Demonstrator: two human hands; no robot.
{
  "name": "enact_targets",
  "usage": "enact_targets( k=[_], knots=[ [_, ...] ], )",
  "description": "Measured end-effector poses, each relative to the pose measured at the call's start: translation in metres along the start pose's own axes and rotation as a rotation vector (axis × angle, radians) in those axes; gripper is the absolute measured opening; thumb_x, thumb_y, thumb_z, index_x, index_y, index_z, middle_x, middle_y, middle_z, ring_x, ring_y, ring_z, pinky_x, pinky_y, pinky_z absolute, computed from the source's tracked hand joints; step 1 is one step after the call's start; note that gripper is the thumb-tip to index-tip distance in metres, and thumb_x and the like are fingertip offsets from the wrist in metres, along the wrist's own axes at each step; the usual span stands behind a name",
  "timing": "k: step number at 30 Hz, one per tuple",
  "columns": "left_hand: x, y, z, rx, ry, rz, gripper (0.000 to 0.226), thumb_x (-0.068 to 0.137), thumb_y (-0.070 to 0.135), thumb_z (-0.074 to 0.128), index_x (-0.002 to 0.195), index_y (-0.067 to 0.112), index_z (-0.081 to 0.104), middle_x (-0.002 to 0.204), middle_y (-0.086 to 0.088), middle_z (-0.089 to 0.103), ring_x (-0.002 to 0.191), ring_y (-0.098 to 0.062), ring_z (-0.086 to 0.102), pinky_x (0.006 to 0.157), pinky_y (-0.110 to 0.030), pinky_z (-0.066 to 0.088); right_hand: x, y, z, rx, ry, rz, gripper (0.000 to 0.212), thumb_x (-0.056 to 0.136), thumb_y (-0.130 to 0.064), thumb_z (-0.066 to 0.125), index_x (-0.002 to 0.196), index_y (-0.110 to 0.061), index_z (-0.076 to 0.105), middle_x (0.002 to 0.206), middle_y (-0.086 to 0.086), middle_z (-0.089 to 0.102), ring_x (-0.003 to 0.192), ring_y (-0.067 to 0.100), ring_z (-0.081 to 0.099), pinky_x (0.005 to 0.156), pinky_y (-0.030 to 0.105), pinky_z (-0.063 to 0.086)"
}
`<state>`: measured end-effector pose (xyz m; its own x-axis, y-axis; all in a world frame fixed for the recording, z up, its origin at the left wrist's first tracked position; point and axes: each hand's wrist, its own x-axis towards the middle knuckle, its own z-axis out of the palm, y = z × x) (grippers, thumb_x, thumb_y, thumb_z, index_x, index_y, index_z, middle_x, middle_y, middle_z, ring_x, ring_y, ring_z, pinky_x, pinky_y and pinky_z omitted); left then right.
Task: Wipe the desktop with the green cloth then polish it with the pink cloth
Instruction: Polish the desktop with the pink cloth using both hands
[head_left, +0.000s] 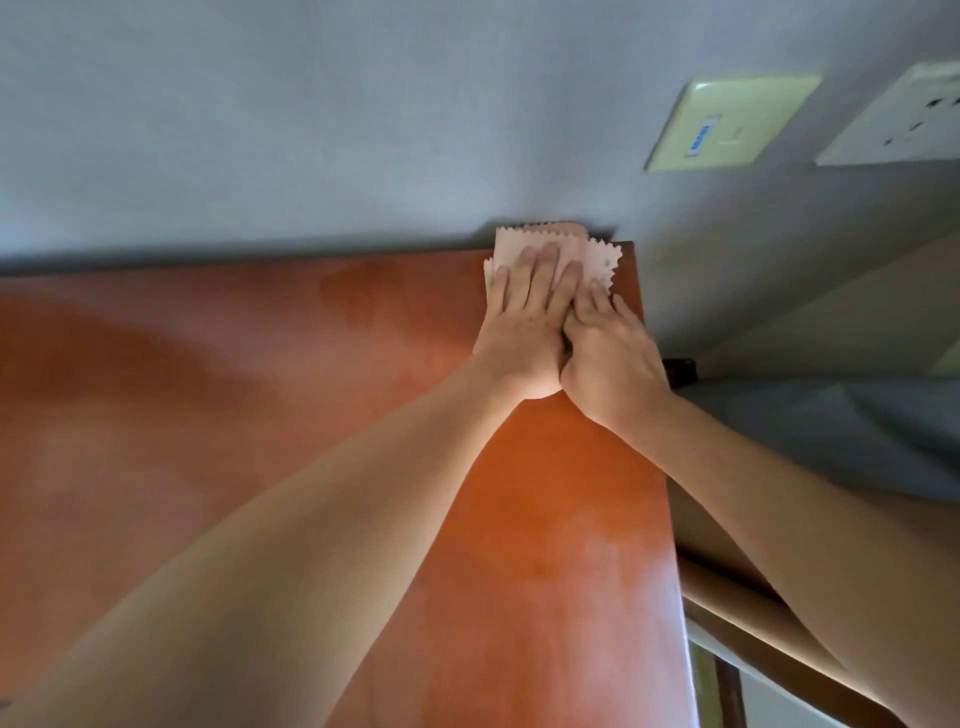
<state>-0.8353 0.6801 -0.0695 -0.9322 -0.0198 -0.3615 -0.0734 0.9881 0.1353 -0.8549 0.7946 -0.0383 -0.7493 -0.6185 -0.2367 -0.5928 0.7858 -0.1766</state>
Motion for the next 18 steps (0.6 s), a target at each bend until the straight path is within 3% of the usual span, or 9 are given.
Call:
enact_targets(
  k=[10, 18],
  knots=[
    [-0.07, -0.165, 0.009, -0.054, 0.063, -0.059, 0.083, 0.102, 0.041, 0.039, 0.16, 0.018, -0.017, 0.167, -0.007, -0.026, 0.153, -0.029, -0.026, 0.124, -0.051, -0.011, 0.05, -0.167, 0.024, -0.057, -0.028, -0.084, 0.059, 0.094, -0.018, 0.038, 0.15, 0.001, 0.037, 0.16, 0.019, 0.029, 0.151, 0.031, 0.019, 0.123, 0.039, 0.009],
    [-0.144, -0.308, 0.019, -0.099, 0.109, -0.205, 0.089, 0.1, 0.045, 0.044, 0.16, 0.02, -0.015, 0.167, -0.005, -0.026, 0.153, -0.026, -0.026, 0.124, -0.047, -0.013, 0.087, -0.317, 0.048, -0.03, -0.044, -0.191, 0.06, 0.097, -0.021, 0.033, 0.154, -0.001, 0.027, 0.164, 0.015, 0.019, 0.153, 0.029, 0.011, 0.124, 0.039, 0.006]
  ],
)
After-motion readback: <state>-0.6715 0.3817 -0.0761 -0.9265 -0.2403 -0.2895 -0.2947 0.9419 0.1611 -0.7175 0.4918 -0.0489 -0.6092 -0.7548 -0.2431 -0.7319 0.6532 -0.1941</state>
